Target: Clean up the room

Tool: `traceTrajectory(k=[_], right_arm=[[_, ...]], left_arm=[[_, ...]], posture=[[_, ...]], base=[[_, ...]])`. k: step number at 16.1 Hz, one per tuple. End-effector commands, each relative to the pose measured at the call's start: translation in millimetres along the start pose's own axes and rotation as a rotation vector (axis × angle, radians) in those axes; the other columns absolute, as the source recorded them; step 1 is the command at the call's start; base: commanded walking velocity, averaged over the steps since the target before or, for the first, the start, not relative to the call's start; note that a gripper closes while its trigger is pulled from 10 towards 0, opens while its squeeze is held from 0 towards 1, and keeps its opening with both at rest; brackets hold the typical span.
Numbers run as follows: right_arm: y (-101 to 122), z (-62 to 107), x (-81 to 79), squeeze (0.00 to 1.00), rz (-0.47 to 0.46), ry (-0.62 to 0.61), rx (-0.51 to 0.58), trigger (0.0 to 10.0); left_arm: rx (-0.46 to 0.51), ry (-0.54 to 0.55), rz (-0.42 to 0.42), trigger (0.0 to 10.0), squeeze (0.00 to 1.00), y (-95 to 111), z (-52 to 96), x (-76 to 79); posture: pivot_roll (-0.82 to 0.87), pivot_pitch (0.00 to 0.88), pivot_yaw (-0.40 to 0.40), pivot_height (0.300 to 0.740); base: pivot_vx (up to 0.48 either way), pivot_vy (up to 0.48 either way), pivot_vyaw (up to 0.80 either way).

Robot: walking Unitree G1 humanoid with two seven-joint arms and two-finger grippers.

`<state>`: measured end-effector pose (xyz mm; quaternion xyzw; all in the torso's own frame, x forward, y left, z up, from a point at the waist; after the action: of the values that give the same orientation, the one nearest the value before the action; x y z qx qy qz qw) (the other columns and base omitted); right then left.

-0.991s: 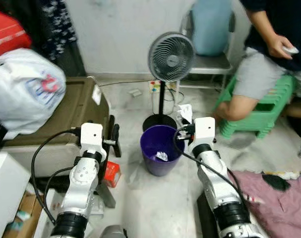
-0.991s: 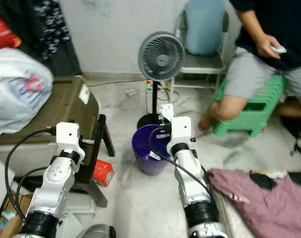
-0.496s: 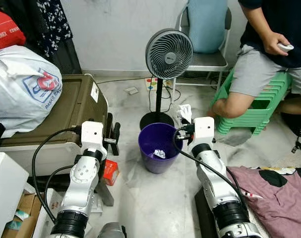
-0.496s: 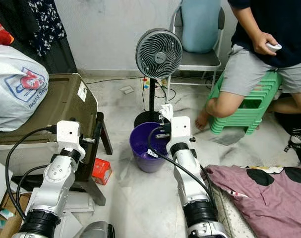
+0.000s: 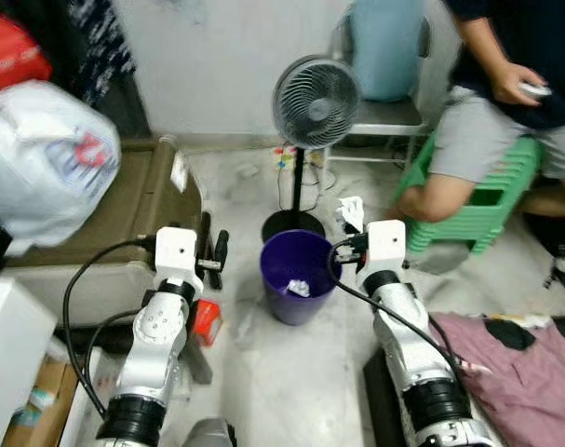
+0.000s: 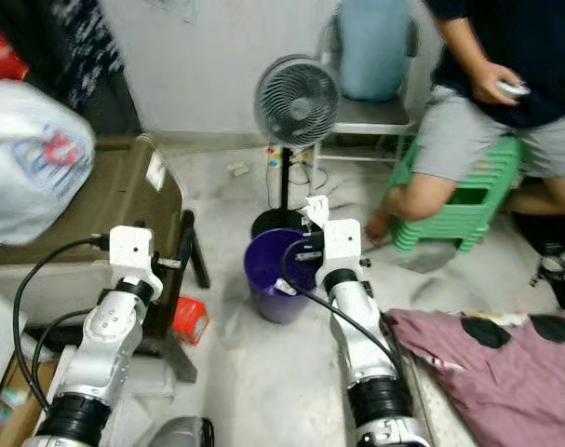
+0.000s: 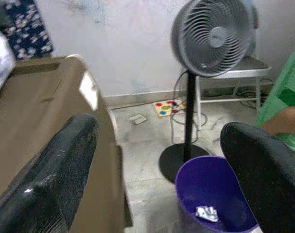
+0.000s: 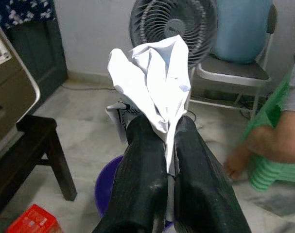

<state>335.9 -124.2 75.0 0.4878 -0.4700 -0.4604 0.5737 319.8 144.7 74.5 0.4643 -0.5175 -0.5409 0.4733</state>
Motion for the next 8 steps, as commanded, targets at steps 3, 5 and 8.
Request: traceTrajectory(k=[3, 5, 8], right_arm=[[5.4, -2.2, -3.9, 0.00, -0.008, 0.011, 0.018, 10.0], [5.1, -2.1, -4.0, 0.00, -0.007, 0.012, 0.018, 10.0], [4.9, -2.0, -4.2, 0.00, -0.007, 0.013, 0.017, 10.0]], left_arm=[[-0.006, 0.010, -0.002, 10.0, 0.00, -0.4, 0.4, -3.9], [-0.006, 0.006, -0.003, 10.0, 0.00, -0.4, 0.5, -3.5], [-0.006, 0.004, -0.003, 10.0, 0.00, -0.4, 0.7, -3.2]], posture=[[0.06, 0.000, -0.003, 0.740], [0.06, 0.000, -0.003, 0.740], [0.06, 0.000, -0.004, 0.740]], base=[[0.000, 0.000, 0.60], [0.000, 0.000, 0.00], [0.000, 0.000, 0.00]])
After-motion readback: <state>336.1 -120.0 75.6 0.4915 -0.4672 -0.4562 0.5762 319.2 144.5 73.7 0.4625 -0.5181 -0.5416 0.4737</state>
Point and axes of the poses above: a point about 5 cm out from each wrist's last joint towards the gripper, its own z axis pointing back from the gripper into the wrist, its own y axis along the axis of the wrist's last joint, x = y × z, the point moved 3 cm from there along -z, pointing out of the wrist towards the gripper, and after that the axes turned 3 degrees about z, right-handed, at the moved point
